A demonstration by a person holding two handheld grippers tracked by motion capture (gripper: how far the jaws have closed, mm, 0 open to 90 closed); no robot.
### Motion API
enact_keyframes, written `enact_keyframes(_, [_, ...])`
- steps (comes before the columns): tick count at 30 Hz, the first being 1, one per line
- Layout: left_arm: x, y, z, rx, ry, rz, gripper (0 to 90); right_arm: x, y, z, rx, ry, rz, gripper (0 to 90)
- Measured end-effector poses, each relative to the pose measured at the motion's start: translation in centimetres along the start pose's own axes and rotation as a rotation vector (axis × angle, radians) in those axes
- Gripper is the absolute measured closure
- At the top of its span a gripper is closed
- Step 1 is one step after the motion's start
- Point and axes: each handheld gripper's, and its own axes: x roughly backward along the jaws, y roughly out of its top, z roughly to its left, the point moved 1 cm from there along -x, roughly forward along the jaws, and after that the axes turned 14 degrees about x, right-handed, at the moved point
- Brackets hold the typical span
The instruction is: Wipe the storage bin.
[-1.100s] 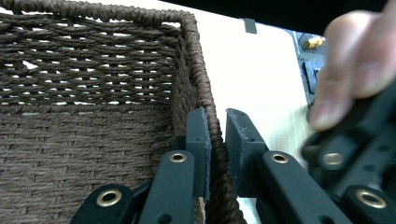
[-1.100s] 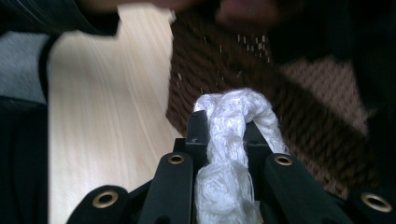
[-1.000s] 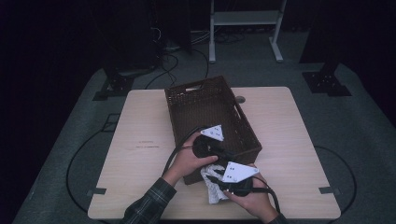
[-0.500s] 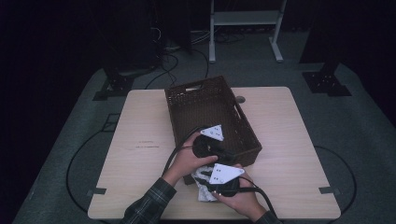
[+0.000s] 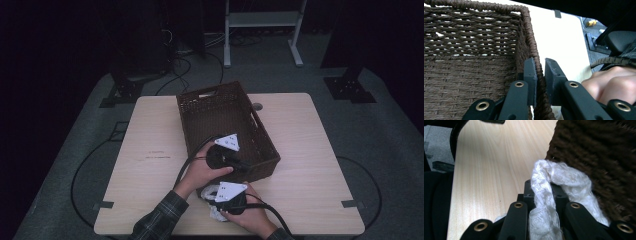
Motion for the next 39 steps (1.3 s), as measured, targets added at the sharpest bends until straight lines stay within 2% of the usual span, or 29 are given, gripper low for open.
enact_keyframes(3, [0.0,0.0,0.0,-0.001,0.001,-0.001,79.2,-0.1,-0.3,0.2,-0.007,0.012,0.011,78.0])
enact_keyframes(6, [0.0,0.0,0.0,0.000,0.001,-0.002,79.2,0.8,-0.3,0.2,-0.004,0.004,0.009,78.0])
enact_keyframes(12, [0.0,0.0,0.0,0.007,-0.002,-0.004,79.2,4.1,-0.7,-0.1,-0.043,-0.021,-0.011,77.9])
enact_keyframes(16, [0.0,0.0,0.0,0.006,-0.002,-0.004,79.2,6.5,-1.5,-0.5,-0.089,-0.050,-0.016,77.8])
enact_keyframes(23, [0.0,0.0,0.0,0.006,-0.002,-0.005,79.1,10.6,-4.0,-1.5,-0.141,-0.135,0.016,77.7])
enact_keyframes(27, [0.0,0.0,0.1,0.004,-0.001,0.000,79.1,13.0,-5.7,-2.3,-0.193,-0.191,0.036,77.7])
enact_keyframes(34, [0.0,0.0,0.0,0.008,-0.002,-0.002,79.1,16.9,-8.9,-3.8,-0.268,-0.328,0.100,77.7])
enact_keyframes(35, [0.0,0.0,0.0,0.008,-0.002,-0.002,79.1,17.5,-9.4,-4.2,-0.285,-0.356,0.116,77.7])
enact_keyframes(39, [0.0,0.0,0.1,0.006,-0.003,-0.001,79.1,18.7,-11.1,-5.9,-0.332,-0.412,0.162,77.7])
